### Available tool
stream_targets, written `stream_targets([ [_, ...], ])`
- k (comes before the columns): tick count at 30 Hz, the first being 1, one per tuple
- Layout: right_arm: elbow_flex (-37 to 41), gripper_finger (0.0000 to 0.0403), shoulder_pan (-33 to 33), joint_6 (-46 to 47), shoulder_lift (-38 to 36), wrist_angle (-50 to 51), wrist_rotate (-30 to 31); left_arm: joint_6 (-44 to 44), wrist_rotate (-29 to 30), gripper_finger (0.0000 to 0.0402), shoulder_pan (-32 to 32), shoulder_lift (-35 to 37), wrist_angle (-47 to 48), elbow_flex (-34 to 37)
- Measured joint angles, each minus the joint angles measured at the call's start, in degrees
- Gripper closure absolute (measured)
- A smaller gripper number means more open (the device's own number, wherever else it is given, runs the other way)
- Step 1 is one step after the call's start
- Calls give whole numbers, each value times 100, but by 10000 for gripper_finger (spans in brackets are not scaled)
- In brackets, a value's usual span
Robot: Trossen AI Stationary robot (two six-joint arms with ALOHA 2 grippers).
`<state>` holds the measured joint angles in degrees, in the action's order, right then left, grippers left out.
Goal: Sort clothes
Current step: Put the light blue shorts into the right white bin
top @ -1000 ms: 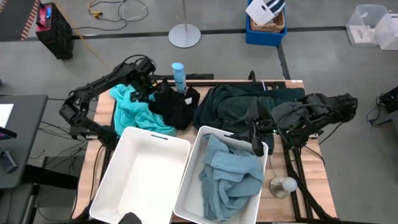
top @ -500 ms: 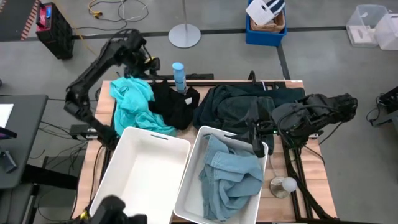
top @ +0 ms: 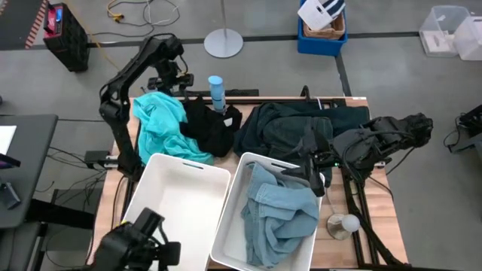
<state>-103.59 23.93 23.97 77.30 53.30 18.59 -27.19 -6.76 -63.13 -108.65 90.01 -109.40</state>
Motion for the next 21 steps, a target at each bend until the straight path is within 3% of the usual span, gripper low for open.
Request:
stream_targets([
  [6, 1, 184, 6, 11, 0, -1, 0, 48, -24, 173, 4, -412, -9, -146],
  [15, 2, 184, -9, -32, 0, 2, 89, 309, -68, 173, -101, -391, 1, -319],
  [21, 1, 184, -133, -193, 0, 9, 101, 276, -143, 173, 182, -388, -343, -704],
])
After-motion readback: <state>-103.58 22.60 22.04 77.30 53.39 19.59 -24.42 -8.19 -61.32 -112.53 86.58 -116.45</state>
